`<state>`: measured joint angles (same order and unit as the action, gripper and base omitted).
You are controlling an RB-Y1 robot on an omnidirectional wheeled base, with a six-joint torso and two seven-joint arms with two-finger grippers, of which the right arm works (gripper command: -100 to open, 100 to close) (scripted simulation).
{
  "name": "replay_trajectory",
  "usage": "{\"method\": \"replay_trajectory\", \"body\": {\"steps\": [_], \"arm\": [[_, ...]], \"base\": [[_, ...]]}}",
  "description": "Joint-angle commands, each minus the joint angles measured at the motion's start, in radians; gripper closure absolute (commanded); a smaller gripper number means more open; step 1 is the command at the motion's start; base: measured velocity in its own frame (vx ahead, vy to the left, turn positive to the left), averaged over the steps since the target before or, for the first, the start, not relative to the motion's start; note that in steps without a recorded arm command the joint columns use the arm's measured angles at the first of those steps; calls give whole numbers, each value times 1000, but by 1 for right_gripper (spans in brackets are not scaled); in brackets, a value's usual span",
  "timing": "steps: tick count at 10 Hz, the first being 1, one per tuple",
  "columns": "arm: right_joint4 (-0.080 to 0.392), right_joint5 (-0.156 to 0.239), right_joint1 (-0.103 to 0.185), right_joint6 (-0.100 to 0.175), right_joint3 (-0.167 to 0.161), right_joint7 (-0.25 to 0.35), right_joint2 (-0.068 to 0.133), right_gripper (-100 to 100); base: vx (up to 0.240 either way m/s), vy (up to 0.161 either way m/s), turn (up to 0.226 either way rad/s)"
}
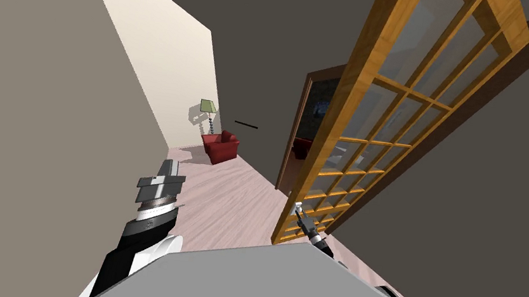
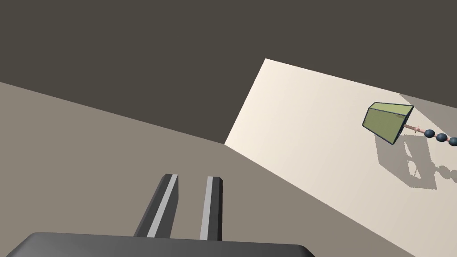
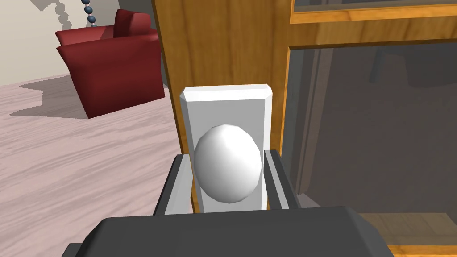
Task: Pull the door open
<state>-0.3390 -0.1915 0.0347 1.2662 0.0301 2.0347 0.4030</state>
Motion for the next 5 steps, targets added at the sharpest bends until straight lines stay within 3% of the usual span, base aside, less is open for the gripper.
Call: {"method": "replay_trajectory", "body": {"steps": [1, 3, 5], "arm": [[-47, -2, -30, -13, -1, 8, 2, 100], [-39, -9, -43, 14, -2, 17, 12, 100], [-34, -12, -50, 29, -2, 22, 18, 100]], "base": [[-118, -57, 64], [-173, -79, 200], [-182, -70, 105]]}}
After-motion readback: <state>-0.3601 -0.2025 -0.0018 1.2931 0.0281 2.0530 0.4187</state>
